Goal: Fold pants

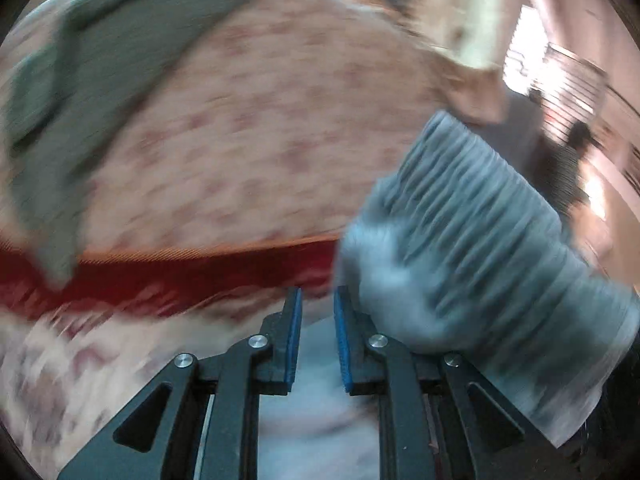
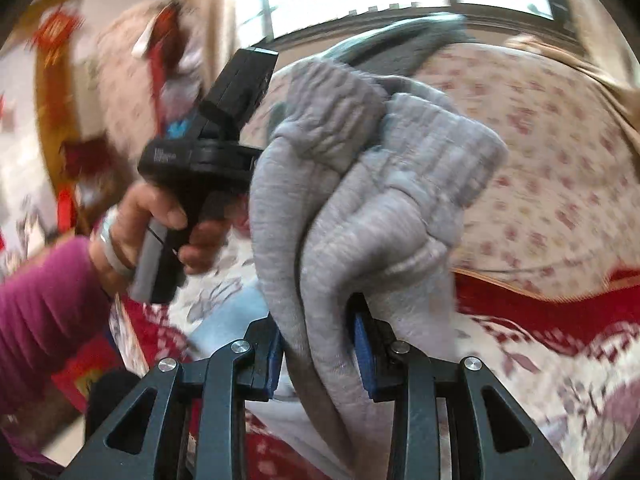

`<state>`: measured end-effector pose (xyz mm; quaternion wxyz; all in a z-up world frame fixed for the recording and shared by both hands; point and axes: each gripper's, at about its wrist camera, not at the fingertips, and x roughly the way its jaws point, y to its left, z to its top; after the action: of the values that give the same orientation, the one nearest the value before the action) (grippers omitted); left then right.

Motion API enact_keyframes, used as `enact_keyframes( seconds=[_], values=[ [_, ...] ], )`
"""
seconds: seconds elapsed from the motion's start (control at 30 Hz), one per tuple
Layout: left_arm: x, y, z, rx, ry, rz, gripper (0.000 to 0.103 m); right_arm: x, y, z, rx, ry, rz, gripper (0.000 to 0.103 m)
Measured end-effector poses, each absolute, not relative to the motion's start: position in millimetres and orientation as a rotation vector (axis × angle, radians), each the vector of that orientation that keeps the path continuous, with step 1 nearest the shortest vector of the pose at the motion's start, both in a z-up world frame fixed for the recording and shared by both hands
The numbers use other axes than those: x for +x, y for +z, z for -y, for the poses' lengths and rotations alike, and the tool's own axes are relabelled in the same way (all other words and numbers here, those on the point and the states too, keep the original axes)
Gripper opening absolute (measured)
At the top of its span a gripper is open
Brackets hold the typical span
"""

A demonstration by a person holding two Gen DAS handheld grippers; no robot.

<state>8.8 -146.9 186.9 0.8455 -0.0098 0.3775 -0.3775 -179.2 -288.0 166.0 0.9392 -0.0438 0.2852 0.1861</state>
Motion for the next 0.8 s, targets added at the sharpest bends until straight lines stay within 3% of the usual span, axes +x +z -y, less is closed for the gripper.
enact_keyframes(
  seconds=[0.17,0.27,0.33,0.4,0.47,0.53,0.6,0.8],
  values=[
    [15.1,146.7,43.5,-0.171,-0.579,-0.864,0.013,-152.4,111.5,216.4,-0.292,0.414,-0.659,0.035],
    [4.9,141.5,9.8,-0.236,-0.552,-0.850,0.013,-152.8,90.3,194.9,-0.373,0.396,-0.663,0.042],
    [-4.3,144.8,0.9,-0.235,-0.546,-0.825,0.013,-163.4,97.7,189.7,-0.339,0.468,-0.653,0.070],
    [-14.8,151.1,2.6,-0.228,-0.553,-0.807,0.014,-171.4,110.9,188.7,-0.234,0.589,-0.656,0.077],
    [-23.3,156.5,9.1,-0.221,-0.565,-0.796,0.014,-177.4,118.6,192.5,-0.203,0.614,-0.667,0.077],
    [-33.7,165.9,17.5,-0.212,-0.597,-0.777,0.024,-182.9,125.5,206.3,-0.158,0.606,-0.671,0.077],
    [-47.5,176.8,30.3,-0.196,-0.636,-0.755,0.042,-186.5,131.6,231.1,-0.067,0.577,-0.685,0.077],
    [-81.7,206.1,75.6,-0.130,-0.740,-0.685,0.058,-183.7,144.5,311.9,0.131,0.362,-0.690,0.077]
  ],
)
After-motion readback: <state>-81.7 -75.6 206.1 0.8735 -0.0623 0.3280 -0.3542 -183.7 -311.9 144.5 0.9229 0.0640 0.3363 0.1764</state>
